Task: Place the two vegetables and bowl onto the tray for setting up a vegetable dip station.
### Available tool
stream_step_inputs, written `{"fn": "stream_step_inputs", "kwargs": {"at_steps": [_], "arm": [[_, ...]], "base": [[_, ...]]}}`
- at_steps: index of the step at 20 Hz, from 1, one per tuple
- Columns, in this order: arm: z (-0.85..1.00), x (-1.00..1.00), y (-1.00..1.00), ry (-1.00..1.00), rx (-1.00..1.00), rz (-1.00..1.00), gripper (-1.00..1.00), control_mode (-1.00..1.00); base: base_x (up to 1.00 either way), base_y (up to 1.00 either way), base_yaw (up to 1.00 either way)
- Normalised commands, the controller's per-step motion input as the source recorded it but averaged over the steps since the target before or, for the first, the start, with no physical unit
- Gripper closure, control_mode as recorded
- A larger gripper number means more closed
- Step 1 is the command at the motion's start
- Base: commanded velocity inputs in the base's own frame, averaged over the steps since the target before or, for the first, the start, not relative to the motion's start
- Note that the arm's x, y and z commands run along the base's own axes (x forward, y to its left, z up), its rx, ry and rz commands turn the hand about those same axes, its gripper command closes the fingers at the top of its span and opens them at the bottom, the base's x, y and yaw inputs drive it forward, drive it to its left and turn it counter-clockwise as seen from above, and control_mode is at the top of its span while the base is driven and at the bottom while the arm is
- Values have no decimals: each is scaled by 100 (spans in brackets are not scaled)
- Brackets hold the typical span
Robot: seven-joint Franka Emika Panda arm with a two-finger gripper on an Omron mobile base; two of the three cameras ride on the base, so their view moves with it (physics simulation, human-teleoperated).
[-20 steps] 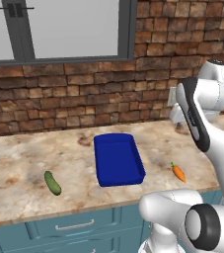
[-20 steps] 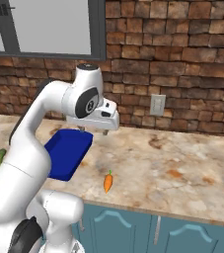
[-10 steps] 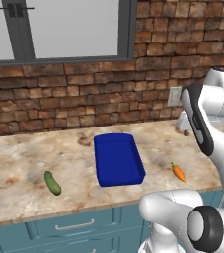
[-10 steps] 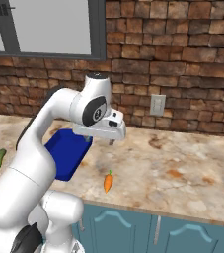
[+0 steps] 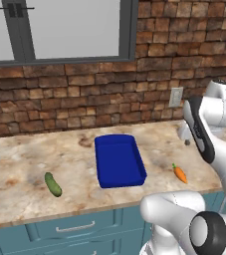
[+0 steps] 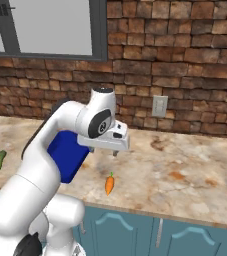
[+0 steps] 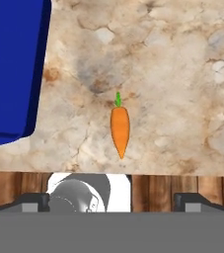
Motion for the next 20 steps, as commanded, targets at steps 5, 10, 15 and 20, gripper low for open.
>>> {"fn": "stream_step_inputs", "kwargs": {"at_steps": [5, 10, 15, 20], "arm": [[-50, 0, -10, 0, 0, 0, -100, -100], [-35, 8, 0, 0, 0, 0, -100, -100], [-36, 19, 0, 0, 0, 0, -100, -100], [-33, 19, 0, 3, 0, 0, -100, -100]], "base": [[0, 0, 0], [0, 0, 0], [0, 0, 0], [0, 0, 0]]}}
